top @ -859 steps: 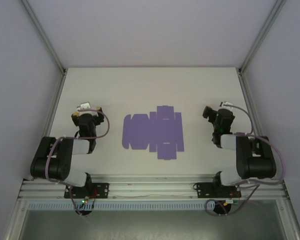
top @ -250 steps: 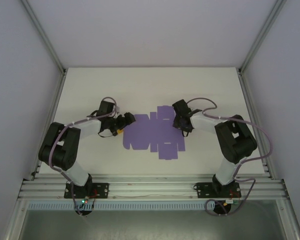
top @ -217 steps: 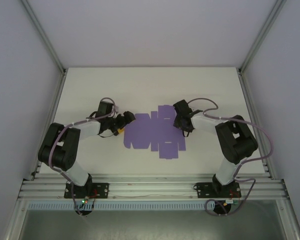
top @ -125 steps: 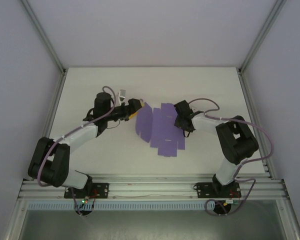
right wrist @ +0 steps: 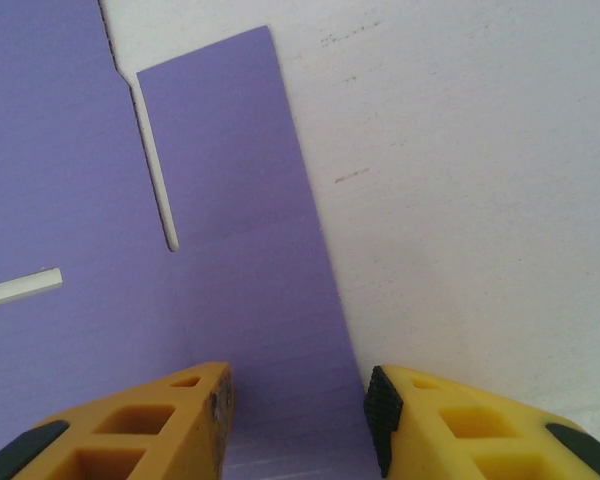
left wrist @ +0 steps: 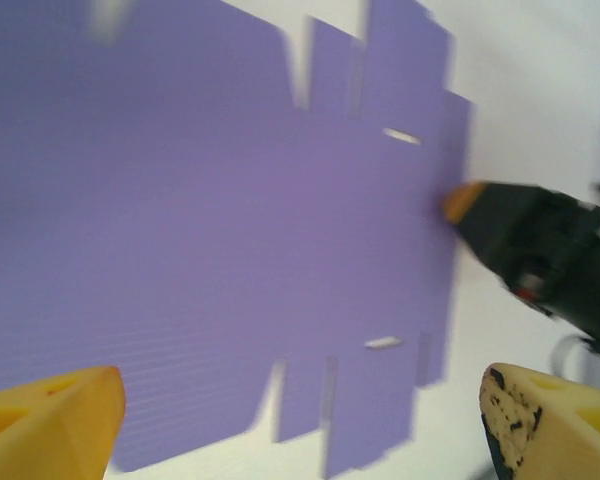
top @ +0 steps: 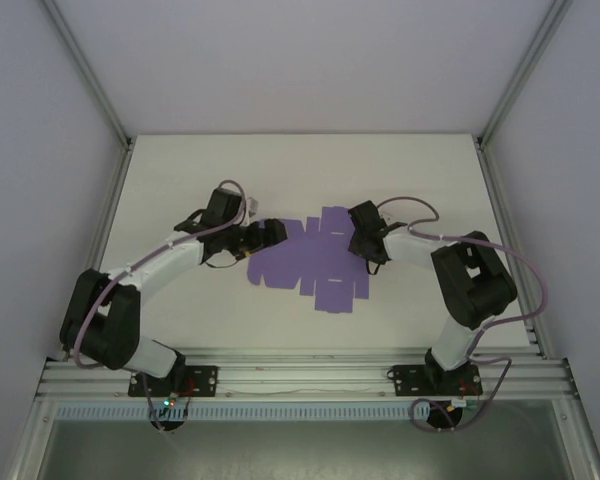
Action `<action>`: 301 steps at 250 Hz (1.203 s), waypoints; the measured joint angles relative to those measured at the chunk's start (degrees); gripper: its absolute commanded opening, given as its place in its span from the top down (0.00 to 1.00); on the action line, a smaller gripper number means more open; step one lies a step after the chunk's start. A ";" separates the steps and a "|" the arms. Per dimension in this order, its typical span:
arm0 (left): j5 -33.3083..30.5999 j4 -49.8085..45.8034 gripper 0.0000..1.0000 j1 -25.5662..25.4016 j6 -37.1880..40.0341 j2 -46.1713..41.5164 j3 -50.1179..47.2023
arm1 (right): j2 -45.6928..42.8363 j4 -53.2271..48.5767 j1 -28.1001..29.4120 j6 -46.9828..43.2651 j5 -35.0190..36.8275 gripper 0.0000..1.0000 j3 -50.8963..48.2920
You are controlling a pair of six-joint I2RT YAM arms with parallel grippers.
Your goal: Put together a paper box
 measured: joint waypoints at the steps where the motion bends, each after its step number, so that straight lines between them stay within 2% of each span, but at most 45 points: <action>1: -0.31 -0.20 0.11 0.02 0.07 -0.04 0.00 | 0.02 0.02 0.00 0.00 -0.02 0.57 0.00; 29: -5.64 -5.27 0.16 3.43 2.25 2.91 0.81 | 0.00 0.09 0.00 -0.07 0.00 0.57 0.00; 67: -5.55 -6.51 0.18 6.27 5.27 13.00 3.50 | -0.28 0.96 0.00 0.00 0.00 0.57 -0.63; 136: -0.02 -6.34 0.18 2.69 8.63 17.88 7.78 | -0.57 2.27 0.00 -0.02 -0.02 0.57 -1.46; 156: -0.17 -6.69 0.18 1.46 9.09 19.76 9.03 | -0.57 2.27 0.00 -0.02 0.00 0.57 -1.46; 219: 3.43 -5.40 0.18 -0.46 8.85 19.69 9.99 | -0.59 2.54 0.00 -0.04 -0.13 0.57 -1.62; 236: 1.79 -6.45 0.17 -1.31 9.05 17.68 9.86 | -0.66 2.73 0.00 -0.04 -0.17 0.57 -1.75; 270: -6.10 -10.69 0.17 -1.16 9.49 12.72 10.21 | -0.70 2.89 0.00 -0.22 -0.17 0.57 -1.84; 301: -11.65 -13.05 0.18 0.13 9.53 12.85 10.49 | -0.70 2.91 0.00 -0.24 -0.17 0.57 -1.84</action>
